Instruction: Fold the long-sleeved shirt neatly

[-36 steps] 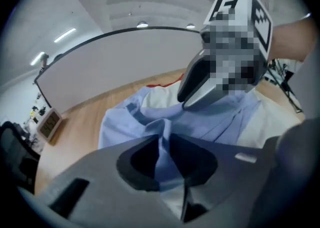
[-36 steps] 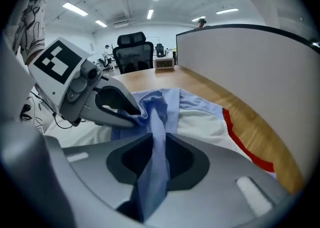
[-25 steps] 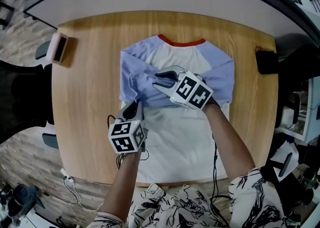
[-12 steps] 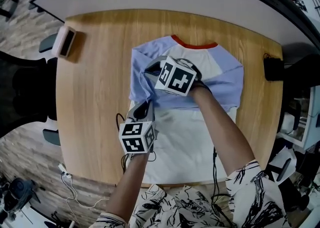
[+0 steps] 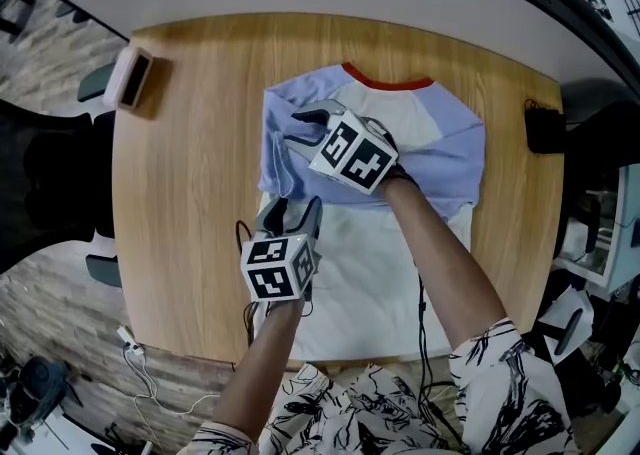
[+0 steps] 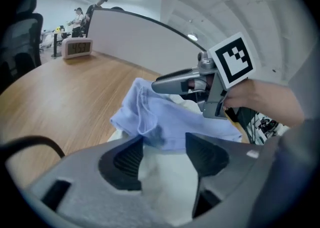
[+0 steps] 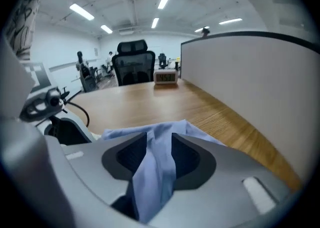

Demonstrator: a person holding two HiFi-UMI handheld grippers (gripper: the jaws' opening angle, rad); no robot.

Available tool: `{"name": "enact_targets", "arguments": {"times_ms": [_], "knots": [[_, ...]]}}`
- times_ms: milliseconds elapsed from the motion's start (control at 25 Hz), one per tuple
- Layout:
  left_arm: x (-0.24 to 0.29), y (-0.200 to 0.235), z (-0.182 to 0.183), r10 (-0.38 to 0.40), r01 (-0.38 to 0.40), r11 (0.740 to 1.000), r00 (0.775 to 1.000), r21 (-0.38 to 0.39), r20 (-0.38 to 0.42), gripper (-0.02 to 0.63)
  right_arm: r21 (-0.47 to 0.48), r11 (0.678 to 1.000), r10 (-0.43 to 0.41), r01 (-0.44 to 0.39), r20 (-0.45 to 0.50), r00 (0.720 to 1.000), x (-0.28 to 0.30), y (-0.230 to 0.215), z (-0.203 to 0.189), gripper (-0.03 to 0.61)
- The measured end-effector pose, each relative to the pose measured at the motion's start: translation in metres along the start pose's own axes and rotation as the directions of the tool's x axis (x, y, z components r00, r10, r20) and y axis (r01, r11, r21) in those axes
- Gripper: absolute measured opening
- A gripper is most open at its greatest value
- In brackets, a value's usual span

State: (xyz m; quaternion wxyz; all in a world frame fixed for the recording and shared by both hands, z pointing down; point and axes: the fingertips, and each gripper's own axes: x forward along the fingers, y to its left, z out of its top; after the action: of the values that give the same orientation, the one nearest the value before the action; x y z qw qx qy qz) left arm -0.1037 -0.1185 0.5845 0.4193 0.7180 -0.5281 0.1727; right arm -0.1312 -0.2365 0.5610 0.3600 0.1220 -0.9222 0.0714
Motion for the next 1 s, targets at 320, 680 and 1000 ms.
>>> {"name": "enact_targets", "arguments": {"times_ms": [320, 680, 1000], "knots": [[-0.087, -0.018, 0.024, -0.105, 0.054, 0.916, 0.989, 0.398, 0.108, 0.377, 0.311, 0.949, -0.15, 0.051, 0.304, 0.941, -0.135, 0.043, -0.002, 0.344], [-0.176, -0.023, -0.039, -0.121, 0.061, 0.853, 0.989, 0.519, 0.083, 0.38, 0.436, 0.855, -0.409, 0.281, 0.233, 0.882, -0.244, 0.145, -0.115, 0.359], [-0.262, -0.027, -0.127, -0.01, -0.061, 0.852, 0.991, 0.52, 0.133, 0.388, 0.486, 0.806, -0.488, 0.337, 0.225, 0.843, -0.324, 0.239, -0.181, 0.322]]}}
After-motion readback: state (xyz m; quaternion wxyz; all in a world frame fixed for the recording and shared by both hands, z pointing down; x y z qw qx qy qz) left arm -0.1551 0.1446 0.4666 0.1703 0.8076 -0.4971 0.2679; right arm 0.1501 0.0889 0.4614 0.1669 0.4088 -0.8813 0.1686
